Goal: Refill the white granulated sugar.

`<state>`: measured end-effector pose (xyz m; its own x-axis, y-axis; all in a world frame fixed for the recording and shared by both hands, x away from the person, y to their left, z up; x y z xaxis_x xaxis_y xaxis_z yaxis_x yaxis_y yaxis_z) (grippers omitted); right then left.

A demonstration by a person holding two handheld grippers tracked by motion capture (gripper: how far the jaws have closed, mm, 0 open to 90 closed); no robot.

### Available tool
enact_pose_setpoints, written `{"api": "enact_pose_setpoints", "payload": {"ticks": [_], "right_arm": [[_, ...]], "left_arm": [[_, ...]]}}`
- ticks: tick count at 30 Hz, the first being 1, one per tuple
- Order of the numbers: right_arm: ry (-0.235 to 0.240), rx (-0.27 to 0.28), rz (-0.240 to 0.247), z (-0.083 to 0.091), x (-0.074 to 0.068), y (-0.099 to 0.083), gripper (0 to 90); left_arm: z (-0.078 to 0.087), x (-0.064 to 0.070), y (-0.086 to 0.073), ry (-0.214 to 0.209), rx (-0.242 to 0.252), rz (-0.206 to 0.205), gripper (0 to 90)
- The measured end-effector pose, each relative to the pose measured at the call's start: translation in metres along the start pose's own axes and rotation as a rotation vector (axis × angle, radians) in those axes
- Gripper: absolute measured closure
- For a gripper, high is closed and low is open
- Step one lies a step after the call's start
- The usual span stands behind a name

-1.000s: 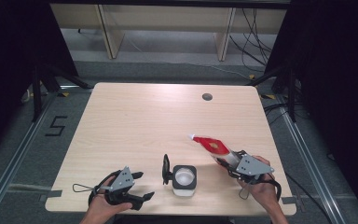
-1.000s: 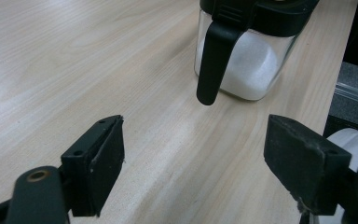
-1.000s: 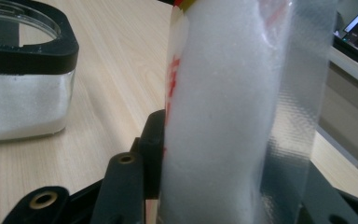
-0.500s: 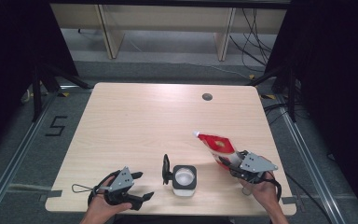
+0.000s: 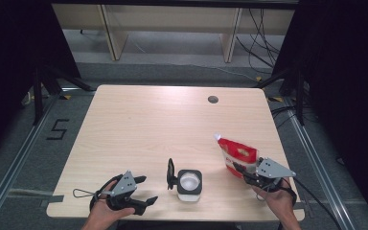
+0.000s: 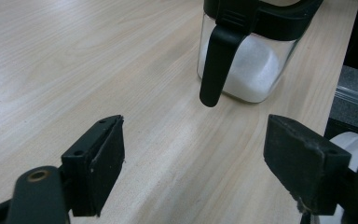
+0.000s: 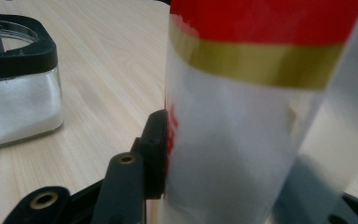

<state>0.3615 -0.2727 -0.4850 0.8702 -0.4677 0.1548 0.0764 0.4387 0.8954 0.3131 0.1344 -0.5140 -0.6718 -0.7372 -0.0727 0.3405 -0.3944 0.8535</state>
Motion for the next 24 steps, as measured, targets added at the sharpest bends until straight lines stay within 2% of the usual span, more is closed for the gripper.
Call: {"api": "enact_pose_setpoints", "payload": {"ticks": [2,4,5,6,7,8,9,10,11,12,17,18,20,21,22,24], "right_arm": [[0.003,-0.013,-0.019,0.005,0.000,-0.002,61.2],[-0.011,0.006,-0.016,0.009,0.002,-0.004,61.2],[-0.015,0.020,-0.052,0.011,0.001,-0.006,61.2],[-0.005,0.015,-0.057,0.014,0.002,-0.007,61.2],[-0.021,0.040,-0.082,0.016,0.001,-0.009,61.2],[-0.013,0.053,-0.093,0.018,0.002,-0.011,61.2],[-0.014,0.062,-0.093,0.020,0.003,-0.012,61.3],[-0.018,0.062,-0.122,0.022,0.002,-0.013,61.2],[-0.020,0.066,-0.085,0.022,0.006,-0.014,61.2],[-0.020,0.067,-0.131,0.023,0.003,-0.014,61.2],[-0.040,0.074,-0.111,0.023,0.005,-0.014,59.2],[-0.031,0.068,-0.118,0.024,0.004,-0.014,58.6],[-0.038,0.062,-0.109,0.025,0.003,-0.014,57.6],[-0.043,0.068,-0.122,0.025,0.002,-0.014,56.7],[-0.039,0.058,-0.124,0.027,0.002,-0.013,54.7],[-0.054,0.077,-0.133,0.030,0.001,-0.012,49.1]], "left_arm": [[-0.001,-0.002,0.000,-0.004,0.000,-0.020,20.2],[-0.001,-0.002,0.000,-0.002,0.000,-0.022,20.2],[0.000,-0.003,0.000,0.001,-0.001,-0.029,20.1],[0.000,-0.001,0.000,0.006,-0.005,-0.003,20.2],[0.000,-0.001,0.000,0.007,-0.004,-0.004,20.2],[0.000,-0.002,0.000,0.003,0.001,-0.016,20.2],[0.000,-0.002,0.000,0.003,0.000,-0.012,20.1],[0.001,-0.003,0.000,0.008,-0.008,-0.011,20.2],[0.000,-0.003,0.000,0.007,-0.006,-0.009,20.1],[0.000,-0.003,0.000,0.008,0.002,-0.011,20.2],[0.001,-0.003,0.000,0.007,0.002,-0.012,20.2],[0.001,-0.002,0.000,0.009,0.001,0.002,20.1],[0.000,-0.003,0.000,0.006,0.007,-0.018,20.2],[0.000,-0.004,0.000,0.006,0.003,-0.029,20.2],[0.001,-0.005,0.000,0.007,0.002,-0.032,20.2],[0.001,-0.005,0.001,0.003,0.002,-0.028,20.1]]}}
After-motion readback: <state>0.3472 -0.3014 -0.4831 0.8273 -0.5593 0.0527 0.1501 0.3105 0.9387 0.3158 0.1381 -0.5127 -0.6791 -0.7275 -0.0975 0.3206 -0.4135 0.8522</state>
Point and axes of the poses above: each handheld gripper's, and its own axes: z roughly backward along the jaws, y roughly out of its top, x roughly to its right, the point moved 3 cm from there along -z, roughly forward along the jaws, and after that the axes turned 15 degrees about y, right-handed, at the moved point
